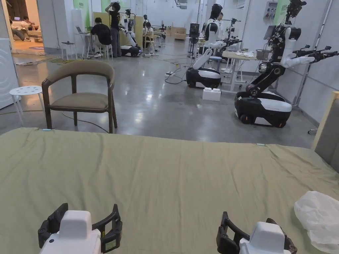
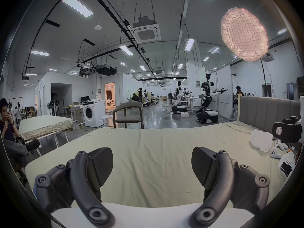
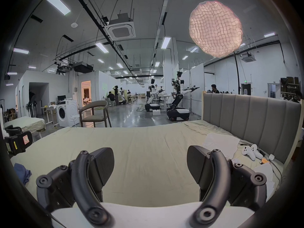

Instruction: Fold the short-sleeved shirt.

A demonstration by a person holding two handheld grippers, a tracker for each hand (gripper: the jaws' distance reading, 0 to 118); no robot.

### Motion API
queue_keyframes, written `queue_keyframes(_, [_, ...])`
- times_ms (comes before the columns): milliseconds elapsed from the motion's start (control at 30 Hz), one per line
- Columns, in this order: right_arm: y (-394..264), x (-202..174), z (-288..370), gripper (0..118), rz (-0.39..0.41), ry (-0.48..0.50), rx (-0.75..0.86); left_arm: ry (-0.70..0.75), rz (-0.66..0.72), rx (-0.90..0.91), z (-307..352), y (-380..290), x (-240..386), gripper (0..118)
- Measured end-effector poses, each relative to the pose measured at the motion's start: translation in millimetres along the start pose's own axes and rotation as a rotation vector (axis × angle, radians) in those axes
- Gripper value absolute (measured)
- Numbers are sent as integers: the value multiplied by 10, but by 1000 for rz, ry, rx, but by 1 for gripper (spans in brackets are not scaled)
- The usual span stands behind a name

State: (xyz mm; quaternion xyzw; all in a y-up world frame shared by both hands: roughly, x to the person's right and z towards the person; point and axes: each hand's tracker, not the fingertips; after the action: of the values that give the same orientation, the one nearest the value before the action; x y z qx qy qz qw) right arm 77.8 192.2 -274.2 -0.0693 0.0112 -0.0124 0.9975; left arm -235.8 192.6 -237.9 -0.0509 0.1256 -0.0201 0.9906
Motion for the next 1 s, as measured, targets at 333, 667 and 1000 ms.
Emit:
queue_keyframes(333, [1,-41,-121,101,4,-53,-62,-14,50,-19,-26,34,-110,106])
queue_keyframes(667, [88,-38,-140,101,-139,-14,-148,-24,42,-23,-1,30,-89,106])
queue_keyframes(1000, [155,-114,-213,101,-156,-61,-237,-53,21,29,-5,34,-68,106])
